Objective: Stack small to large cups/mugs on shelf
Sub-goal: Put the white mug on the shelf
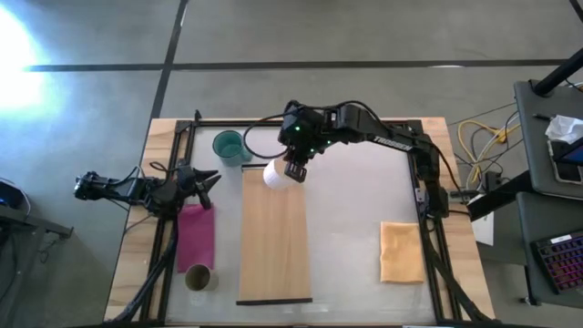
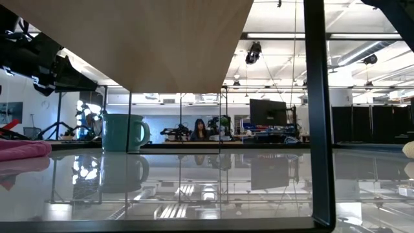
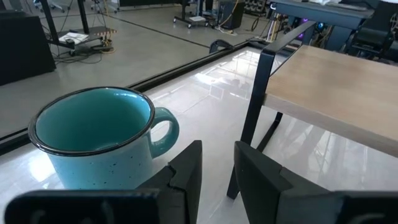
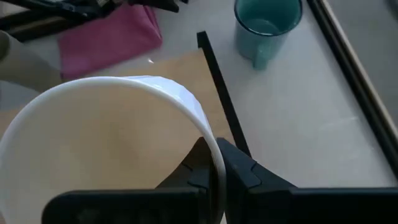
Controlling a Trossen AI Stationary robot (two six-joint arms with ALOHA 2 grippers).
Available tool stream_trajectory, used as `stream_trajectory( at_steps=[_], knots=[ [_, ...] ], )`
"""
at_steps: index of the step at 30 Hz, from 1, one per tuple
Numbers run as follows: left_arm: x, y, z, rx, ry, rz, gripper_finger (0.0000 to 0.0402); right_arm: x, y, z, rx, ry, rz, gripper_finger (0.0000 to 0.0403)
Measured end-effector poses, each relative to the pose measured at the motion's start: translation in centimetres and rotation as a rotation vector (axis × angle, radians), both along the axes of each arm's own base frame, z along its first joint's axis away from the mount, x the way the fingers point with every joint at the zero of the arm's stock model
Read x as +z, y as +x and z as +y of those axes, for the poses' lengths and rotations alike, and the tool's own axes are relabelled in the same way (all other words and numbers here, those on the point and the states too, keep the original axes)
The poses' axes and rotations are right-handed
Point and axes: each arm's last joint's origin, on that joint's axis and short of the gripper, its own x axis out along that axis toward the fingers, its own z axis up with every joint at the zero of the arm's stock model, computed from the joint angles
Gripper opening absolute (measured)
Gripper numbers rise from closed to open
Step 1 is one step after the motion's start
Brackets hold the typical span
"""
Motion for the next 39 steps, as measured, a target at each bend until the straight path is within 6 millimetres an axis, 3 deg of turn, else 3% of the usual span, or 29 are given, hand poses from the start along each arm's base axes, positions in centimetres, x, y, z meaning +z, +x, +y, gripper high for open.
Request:
stream_trajectory(
  at_steps=[10,17,39],
  knots=[
    [0.0,0.0,0.0,0.000,0.000,0.001,0.0080,-0.9,1.2,0.3,0.078,0.058,-0.073,0.0009],
    [0.0,0.0,0.0,0.000,0.000,0.001,0.0080,-2.8,1.9,0.2,0.051,0.040,-0.037,0.0009],
    [0.0,0.0,0.0,0.001,0.000,0.000,0.0080,-5.9,2.6,0.2,0.067,0.036,0.007,0.0009]
  ],
)
